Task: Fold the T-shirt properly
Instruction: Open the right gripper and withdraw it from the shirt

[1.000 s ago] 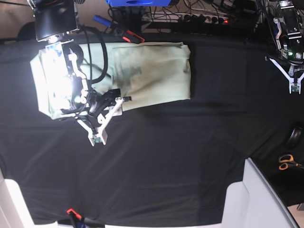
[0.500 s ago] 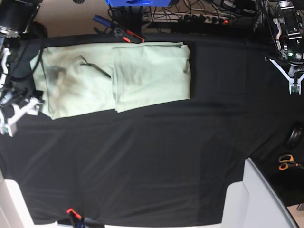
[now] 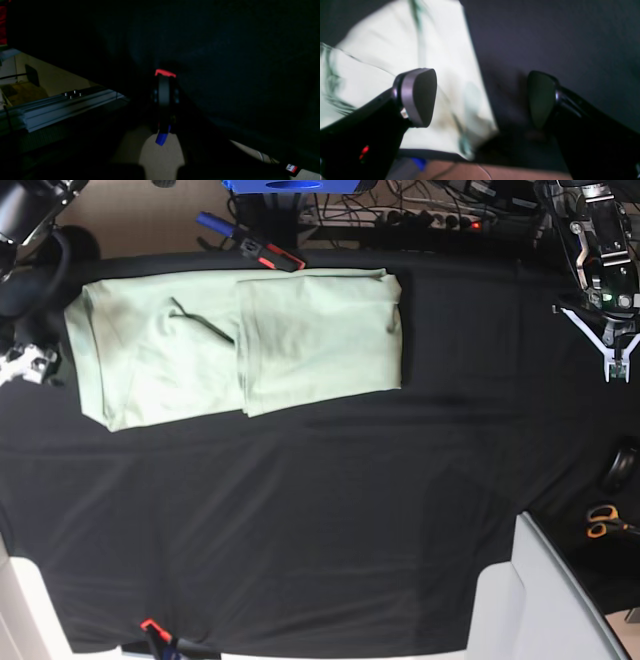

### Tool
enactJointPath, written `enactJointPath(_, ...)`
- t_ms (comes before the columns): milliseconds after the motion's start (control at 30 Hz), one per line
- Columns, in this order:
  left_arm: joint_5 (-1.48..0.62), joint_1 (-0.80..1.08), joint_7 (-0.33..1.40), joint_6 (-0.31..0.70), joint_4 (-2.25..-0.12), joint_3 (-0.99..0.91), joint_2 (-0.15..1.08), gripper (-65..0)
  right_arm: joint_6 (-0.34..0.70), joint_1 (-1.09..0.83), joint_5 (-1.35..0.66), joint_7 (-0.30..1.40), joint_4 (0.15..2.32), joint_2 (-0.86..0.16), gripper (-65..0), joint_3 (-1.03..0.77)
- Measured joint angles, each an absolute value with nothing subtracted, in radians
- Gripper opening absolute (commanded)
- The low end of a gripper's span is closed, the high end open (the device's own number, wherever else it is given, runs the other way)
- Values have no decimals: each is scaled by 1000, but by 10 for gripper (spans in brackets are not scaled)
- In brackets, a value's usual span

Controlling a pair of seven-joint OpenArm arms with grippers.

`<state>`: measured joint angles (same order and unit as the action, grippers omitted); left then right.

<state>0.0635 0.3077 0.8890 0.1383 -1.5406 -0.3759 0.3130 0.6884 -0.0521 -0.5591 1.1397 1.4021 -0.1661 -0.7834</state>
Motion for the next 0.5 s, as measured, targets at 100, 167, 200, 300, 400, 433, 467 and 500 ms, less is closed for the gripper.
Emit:
enactJointPath(100, 64, 308, 889, 138, -1541, -377, 313, -650, 693, -47, -657, 1141, 1401, -152, -110, -793)
enactJointPath(167, 63, 308, 889, 138, -1541, -377, 313, -650, 694, -44, -690, 1144, 1357, -167, -109, -813)
enactJointPath(200, 64, 308, 889, 138, -1541, -377, 313, -650, 693, -42, -700, 1155, 1316, -181, -109, -828)
enactJointPath(300, 67, 310, 889, 138, -1541, -377, 313, -650, 691, -37, -717, 1147, 1168, -228, -109, -845)
enactJointPath(400, 67, 310, 889, 138, -1541, -377, 313, -650, 689, -39, -709, 1114, 1073, -252, -109, -839)
enactJointPath(433, 67, 310, 889, 138, -1541, -377, 313, -650, 688, -39, -715, 1105, 1061, -258, -109, -839)
enactJointPath(467, 67, 310, 889, 138, -1541, -377, 313, -650, 689, -39, -715, 1104, 1051, -266, -109, -839)
enactJointPath(500, 67, 311, 889, 138, -1541, -377, 313, -650, 688, -39, -715, 1100, 1048, -271, -109, -839)
